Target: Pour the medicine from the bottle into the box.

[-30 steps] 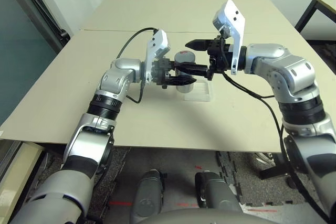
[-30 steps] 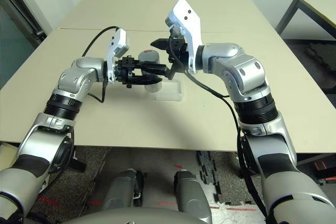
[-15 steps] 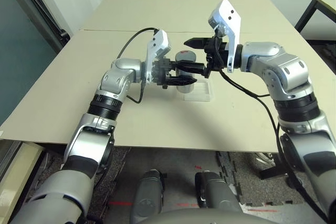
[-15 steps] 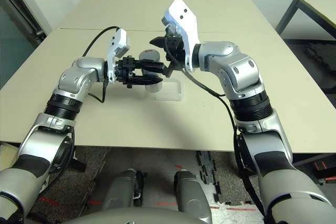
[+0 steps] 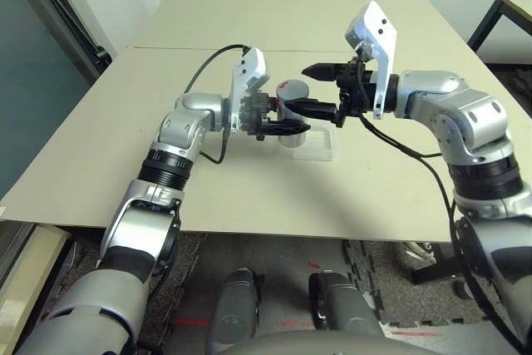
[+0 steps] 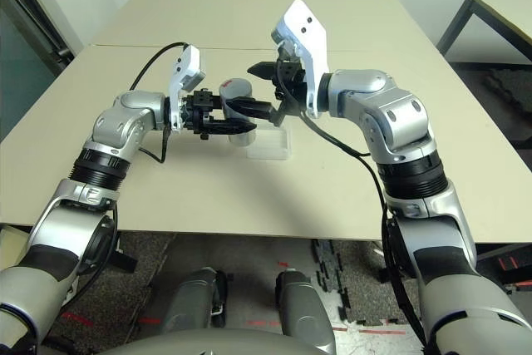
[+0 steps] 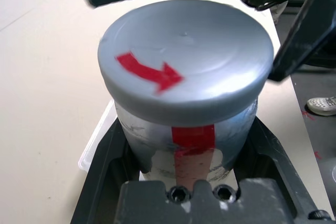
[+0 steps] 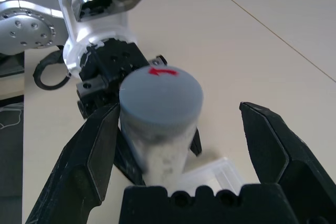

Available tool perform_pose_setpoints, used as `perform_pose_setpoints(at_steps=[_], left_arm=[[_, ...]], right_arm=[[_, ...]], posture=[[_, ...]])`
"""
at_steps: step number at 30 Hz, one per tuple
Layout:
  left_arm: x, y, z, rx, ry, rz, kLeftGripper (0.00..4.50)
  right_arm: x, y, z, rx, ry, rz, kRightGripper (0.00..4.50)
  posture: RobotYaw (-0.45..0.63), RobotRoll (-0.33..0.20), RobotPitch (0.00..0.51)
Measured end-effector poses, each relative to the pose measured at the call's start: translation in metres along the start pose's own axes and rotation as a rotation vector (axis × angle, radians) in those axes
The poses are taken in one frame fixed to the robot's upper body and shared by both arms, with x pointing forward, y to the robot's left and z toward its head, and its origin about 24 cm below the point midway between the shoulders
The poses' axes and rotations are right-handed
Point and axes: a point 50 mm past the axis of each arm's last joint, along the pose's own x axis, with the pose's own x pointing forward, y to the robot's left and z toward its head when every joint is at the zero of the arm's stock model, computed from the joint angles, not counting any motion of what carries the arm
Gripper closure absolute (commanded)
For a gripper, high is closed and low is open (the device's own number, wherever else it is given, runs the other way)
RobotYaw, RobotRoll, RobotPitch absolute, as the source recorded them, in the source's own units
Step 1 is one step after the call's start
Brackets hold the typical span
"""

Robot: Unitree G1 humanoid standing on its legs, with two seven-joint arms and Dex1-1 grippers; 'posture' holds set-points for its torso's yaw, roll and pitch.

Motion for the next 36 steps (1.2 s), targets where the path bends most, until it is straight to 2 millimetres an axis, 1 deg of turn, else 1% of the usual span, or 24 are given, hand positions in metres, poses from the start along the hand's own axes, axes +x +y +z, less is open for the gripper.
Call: perform_pose_setpoints(at_steps=[4, 8, 14, 18, 21, 27, 33, 36], left_arm=[[-0.001, 0.001, -0.001, 0.002, 0.001, 0.003, 1.99], [0.000, 0.001, 0.001, 0.011, -0.002, -0.001, 1.99], [0.001, 0.002, 0.007, 0.030, -0.005, -0.006, 1.99], [0.000, 0.002, 0.005, 0.026, -0.002, -0.007, 1.99], [0.000, 0.003, 0.003, 0.016, 0.002, -0.003, 1.99], [0.000, 0.004, 0.004, 0.022, 0.000, -0.004, 1.99], [0.000, 0.004, 0.004, 0.029, 0.005, -0.009, 1.99], [0.000, 0.004, 0.004, 0.030, 0.005, -0.009, 1.99]], right_arm=[[-0.011, -0.006, 0.000, 0.011, 0.002, -0.050, 0.00], [-0.015, -0.009, -0.001, 0.016, 0.003, -0.074, 0.00], [-0.020, -0.006, -0.006, 0.024, 0.029, -0.073, 0.00], [-0.028, -0.005, -0.014, 0.048, 0.070, -0.066, 0.00], [-0.031, 0.000, -0.013, 0.050, 0.076, -0.034, 0.00], [-0.023, 0.009, -0.006, 0.072, 0.030, 0.031, 0.00], [-0.010, 0.010, 0.010, 0.055, -0.008, 0.052, 0.00], [-0.004, 0.009, 0.010, 0.068, -0.005, 0.057, 0.00]], posture=[[0.00, 0.000, 0.079], [0.00, 0.000, 0.079], [0.00, 0.000, 0.079], [0.00, 0.000, 0.078], [0.00, 0.000, 0.077], [0.00, 0.000, 0.077], [0.00, 0.000, 0.076], [0.01, 0.000, 0.075]])
